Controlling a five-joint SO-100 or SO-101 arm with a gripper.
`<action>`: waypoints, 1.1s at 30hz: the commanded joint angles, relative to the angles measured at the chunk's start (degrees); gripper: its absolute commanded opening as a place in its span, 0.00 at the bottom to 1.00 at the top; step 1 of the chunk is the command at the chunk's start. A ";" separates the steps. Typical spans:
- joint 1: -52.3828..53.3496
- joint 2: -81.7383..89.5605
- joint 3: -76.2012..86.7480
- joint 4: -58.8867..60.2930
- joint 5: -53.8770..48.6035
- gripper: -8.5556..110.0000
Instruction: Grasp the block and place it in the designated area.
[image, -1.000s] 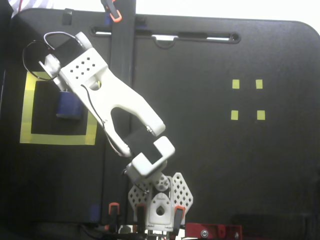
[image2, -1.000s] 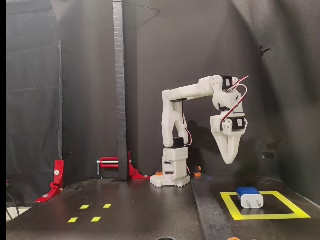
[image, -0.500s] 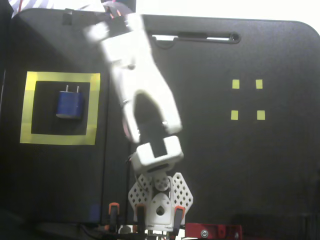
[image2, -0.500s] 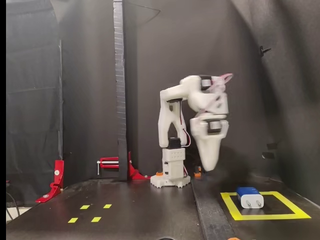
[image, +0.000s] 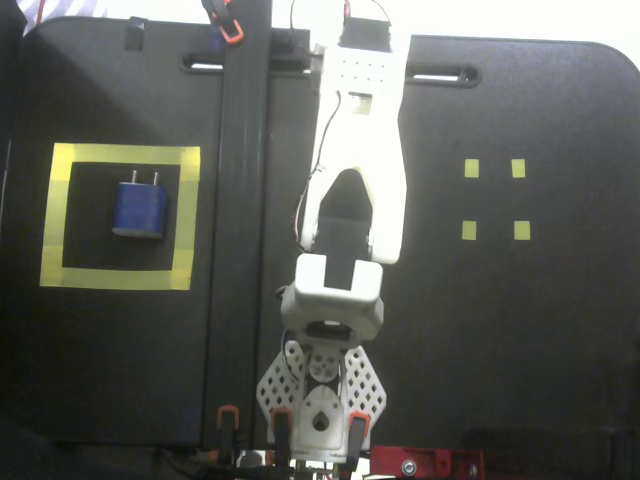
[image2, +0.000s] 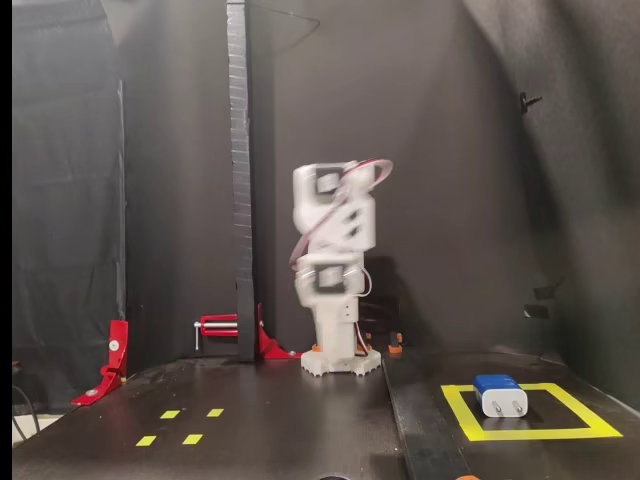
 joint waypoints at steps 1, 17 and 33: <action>0.79 0.44 -2.29 -0.70 -0.79 0.07; -0.09 29.00 20.83 -24.96 -4.92 0.07; -2.64 64.16 55.37 -55.81 -3.16 0.07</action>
